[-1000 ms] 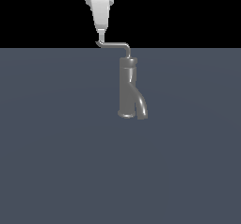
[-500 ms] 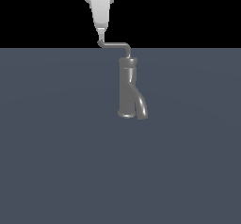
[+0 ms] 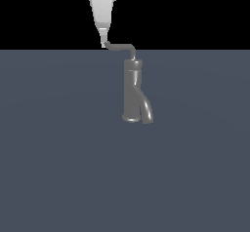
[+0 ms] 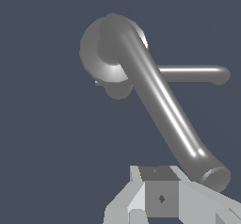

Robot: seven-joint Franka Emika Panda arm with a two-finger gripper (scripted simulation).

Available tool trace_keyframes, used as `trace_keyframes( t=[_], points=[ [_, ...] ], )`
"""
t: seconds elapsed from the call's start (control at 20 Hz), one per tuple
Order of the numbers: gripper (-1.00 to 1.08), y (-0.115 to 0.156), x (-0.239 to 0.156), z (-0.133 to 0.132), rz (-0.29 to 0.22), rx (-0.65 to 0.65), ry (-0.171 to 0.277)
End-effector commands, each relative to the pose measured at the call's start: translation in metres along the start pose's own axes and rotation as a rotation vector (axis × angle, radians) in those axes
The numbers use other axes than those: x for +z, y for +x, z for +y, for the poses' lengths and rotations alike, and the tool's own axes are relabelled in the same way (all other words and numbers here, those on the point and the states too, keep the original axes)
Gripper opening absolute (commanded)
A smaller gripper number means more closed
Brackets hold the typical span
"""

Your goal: Turn on the faucet by rotating a designated handle.

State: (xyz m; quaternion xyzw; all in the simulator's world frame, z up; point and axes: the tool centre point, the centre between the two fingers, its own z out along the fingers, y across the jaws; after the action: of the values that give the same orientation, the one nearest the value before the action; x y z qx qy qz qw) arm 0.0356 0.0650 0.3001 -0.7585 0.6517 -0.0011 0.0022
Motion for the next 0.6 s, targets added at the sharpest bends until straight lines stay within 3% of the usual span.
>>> trace_keyframes(
  t=[0.0, 0.55],
  points=[
    [-1.00, 0.001, 0.000, 0.000, 0.002, 0.001, 0.000],
    [-1.00, 0.028, 0.000, 0.033, 0.002, 0.003, -0.002]
  ],
)
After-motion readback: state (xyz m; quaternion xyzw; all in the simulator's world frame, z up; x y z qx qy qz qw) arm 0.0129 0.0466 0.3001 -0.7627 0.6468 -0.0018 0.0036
